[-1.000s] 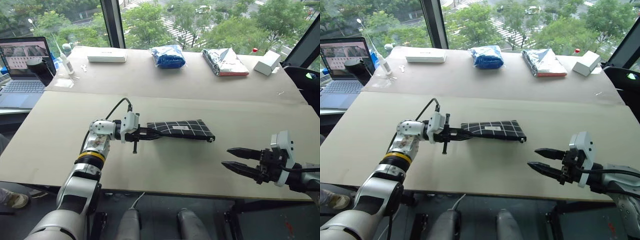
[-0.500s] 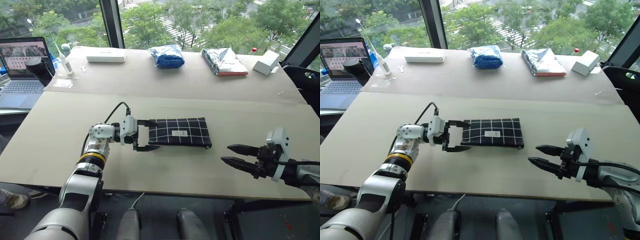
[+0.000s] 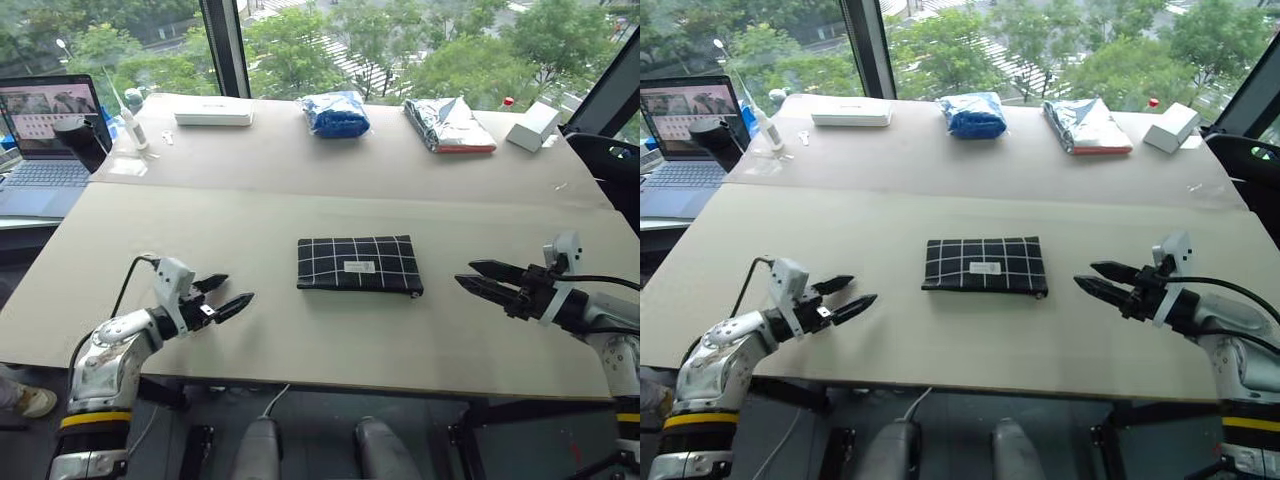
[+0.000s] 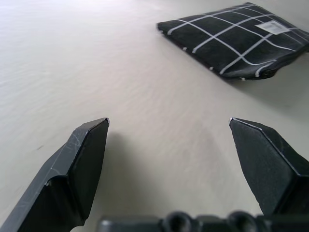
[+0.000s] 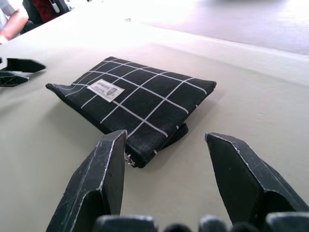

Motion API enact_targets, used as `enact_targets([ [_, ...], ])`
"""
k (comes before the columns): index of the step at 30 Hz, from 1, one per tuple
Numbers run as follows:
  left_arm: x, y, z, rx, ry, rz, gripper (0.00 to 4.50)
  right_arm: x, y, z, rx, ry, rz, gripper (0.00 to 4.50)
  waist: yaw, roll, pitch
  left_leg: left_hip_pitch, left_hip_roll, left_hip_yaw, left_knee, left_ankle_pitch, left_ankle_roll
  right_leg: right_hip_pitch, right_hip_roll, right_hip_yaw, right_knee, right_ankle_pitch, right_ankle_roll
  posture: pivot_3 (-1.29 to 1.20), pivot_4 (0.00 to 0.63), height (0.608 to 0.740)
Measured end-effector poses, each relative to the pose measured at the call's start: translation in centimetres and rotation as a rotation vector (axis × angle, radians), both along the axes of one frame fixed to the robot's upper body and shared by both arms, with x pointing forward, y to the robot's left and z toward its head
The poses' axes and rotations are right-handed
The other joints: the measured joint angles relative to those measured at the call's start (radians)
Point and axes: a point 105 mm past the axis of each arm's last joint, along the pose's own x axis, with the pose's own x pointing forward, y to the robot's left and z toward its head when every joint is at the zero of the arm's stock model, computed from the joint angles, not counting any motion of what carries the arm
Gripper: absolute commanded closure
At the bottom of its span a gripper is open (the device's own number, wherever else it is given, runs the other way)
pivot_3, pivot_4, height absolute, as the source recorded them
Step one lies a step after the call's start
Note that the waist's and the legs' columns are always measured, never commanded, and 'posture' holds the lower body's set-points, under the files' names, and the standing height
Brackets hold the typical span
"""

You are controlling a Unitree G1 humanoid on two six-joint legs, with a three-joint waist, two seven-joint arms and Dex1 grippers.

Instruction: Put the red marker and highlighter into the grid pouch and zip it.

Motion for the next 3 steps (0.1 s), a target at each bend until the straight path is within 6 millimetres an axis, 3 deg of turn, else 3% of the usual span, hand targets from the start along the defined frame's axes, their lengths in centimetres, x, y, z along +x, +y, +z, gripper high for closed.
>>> enact_targets([
  [3,-0.38,0.98,0.44,-0.032,-0.018,0.09,0.19,0.27,0.35,-1.19,0.014,0.027,-0.004,1.56,0.005,0.0,0.0,0.0,0.0,0.0,0.0,0.0,0.0,0.001,0.0,-0.001,0.0,0.0,0.0,0.0,0.15,0.74],
])
